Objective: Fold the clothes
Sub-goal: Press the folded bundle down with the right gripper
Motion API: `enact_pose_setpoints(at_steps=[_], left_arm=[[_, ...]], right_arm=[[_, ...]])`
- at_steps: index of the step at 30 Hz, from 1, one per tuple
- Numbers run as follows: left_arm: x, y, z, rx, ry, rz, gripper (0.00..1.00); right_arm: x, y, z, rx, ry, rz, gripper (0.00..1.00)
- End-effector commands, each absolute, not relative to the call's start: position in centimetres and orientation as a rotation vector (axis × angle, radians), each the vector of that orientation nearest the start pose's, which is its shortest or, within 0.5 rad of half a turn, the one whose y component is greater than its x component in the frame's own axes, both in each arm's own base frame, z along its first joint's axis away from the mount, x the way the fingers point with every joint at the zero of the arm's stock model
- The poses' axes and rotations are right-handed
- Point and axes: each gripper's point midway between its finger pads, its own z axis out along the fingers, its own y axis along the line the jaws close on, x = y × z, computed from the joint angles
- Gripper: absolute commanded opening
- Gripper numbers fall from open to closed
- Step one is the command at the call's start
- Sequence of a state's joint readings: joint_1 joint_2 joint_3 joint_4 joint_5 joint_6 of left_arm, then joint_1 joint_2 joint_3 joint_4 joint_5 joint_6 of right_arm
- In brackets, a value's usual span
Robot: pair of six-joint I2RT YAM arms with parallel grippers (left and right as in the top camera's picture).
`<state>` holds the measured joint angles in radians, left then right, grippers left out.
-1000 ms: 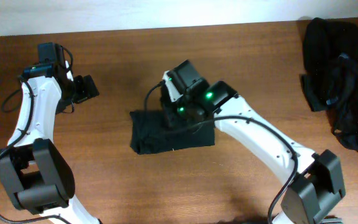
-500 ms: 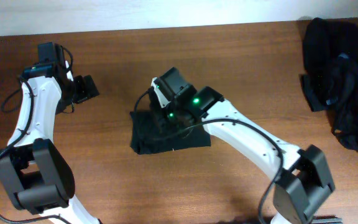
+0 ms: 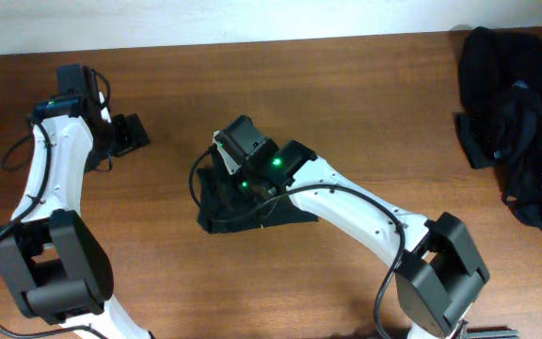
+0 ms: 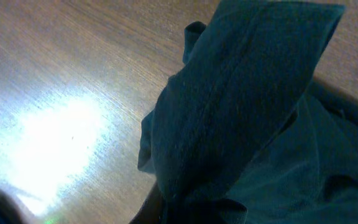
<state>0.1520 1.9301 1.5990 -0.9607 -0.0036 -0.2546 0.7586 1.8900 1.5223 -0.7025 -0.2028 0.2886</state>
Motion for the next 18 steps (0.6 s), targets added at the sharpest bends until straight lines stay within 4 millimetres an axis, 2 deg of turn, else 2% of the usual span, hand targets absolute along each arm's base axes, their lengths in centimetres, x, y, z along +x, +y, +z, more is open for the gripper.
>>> enact_pose_setpoints(at_steps=[1,6,18], left_arm=[[42.87,6.62,10.84,-0.575,2.785,-0.023,0.99],[42.88,6.62,10.84,-0.574,2.785,-0.023,0.99],[42.87,6.62,10.84,-0.575,2.785,-0.023,0.99]], right_arm=[[32.13,35.68,11.53,-0.705,2.647,0.598,0.04],[32.34,35.88,10.86,-0.707,2.651,0.595,0.05],[32.36,35.95,10.64,-0.708,2.654,0.595,0.47]])
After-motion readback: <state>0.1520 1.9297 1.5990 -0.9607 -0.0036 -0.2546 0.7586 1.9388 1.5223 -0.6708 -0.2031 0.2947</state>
